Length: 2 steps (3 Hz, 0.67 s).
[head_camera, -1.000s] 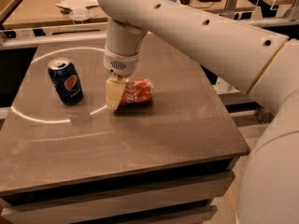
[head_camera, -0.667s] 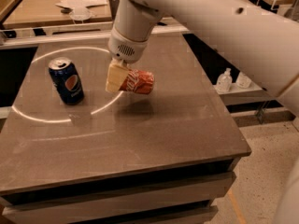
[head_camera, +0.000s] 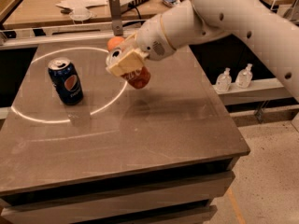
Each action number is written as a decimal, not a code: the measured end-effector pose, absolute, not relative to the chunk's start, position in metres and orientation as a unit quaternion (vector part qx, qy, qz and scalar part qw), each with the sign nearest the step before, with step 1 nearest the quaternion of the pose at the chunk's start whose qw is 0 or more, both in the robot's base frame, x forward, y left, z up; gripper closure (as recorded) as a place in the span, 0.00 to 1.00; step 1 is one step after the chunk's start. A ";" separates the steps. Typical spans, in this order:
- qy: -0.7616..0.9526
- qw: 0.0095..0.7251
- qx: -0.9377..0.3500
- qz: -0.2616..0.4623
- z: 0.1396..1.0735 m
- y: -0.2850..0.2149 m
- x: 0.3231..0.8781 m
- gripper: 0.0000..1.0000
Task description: Place coke can upright
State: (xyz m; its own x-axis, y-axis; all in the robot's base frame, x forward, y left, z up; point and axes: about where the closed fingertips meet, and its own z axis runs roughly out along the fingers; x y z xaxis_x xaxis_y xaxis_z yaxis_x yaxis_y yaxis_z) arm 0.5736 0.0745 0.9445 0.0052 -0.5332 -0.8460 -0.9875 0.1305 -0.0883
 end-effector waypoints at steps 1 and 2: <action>0.630 0.437 -0.515 0.382 0.947 0.049 0.570 1.00; 0.611 0.460 -0.448 0.463 0.942 0.028 0.567 0.96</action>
Offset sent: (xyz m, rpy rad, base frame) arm -0.0036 -0.0723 -0.0041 0.5794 0.2527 -0.0851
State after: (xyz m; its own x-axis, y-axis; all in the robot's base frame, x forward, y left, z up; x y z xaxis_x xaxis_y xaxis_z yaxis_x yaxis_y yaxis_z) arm 0.5673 0.0282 0.9418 -0.1760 -0.1219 -0.9768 -0.9733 0.1702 0.1542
